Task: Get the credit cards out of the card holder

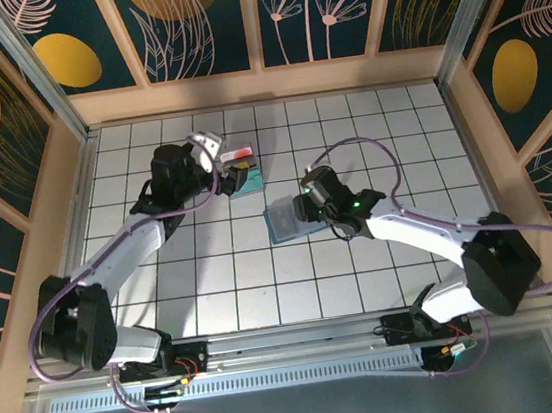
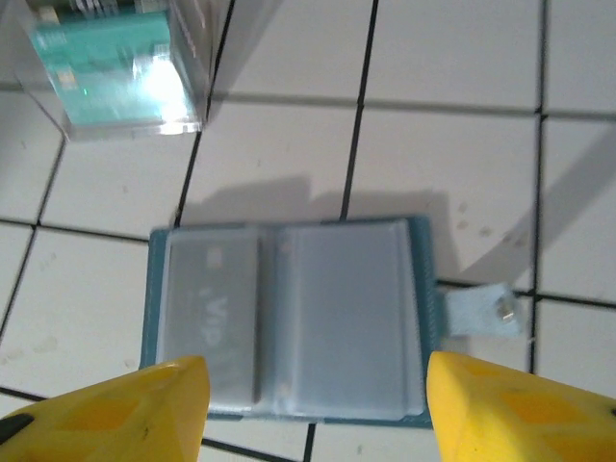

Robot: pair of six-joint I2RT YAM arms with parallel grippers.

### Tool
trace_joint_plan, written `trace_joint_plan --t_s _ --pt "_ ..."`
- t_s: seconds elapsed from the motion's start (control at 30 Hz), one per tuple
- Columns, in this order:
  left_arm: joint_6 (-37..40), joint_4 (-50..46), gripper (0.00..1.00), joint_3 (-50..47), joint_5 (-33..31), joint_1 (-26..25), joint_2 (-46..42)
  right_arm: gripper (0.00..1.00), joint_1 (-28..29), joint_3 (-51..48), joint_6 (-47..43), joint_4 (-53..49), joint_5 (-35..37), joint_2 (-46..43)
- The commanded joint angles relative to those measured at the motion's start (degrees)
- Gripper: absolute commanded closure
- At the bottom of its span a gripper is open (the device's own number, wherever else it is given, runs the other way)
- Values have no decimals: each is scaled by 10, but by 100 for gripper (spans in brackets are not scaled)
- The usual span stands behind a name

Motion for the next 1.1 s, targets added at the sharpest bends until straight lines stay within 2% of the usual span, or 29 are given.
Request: trace_joint_plan --t_s 0.0,0.17,0.3,0.5,0.77,1.07 --pt "-115 20 1 -50 -71 1 -40 40 27 35 28 -2 -4 48" --pt "-180 -4 1 -104 -115 1 -86 41 63 83 25 -19 12 129" --pt "-219 16 1 -132 -152 1 -104 41 68 113 19 -22 5 172" --pt "-286 42 1 -160 -246 2 -113 38 68 146 11 -43 12 220" --pt "-316 68 1 -157 -219 1 -82 34 68 146 10 -42 11 250" --pt "-335 72 1 -167 -254 1 -101 34 67 140 10 -36 5 265"
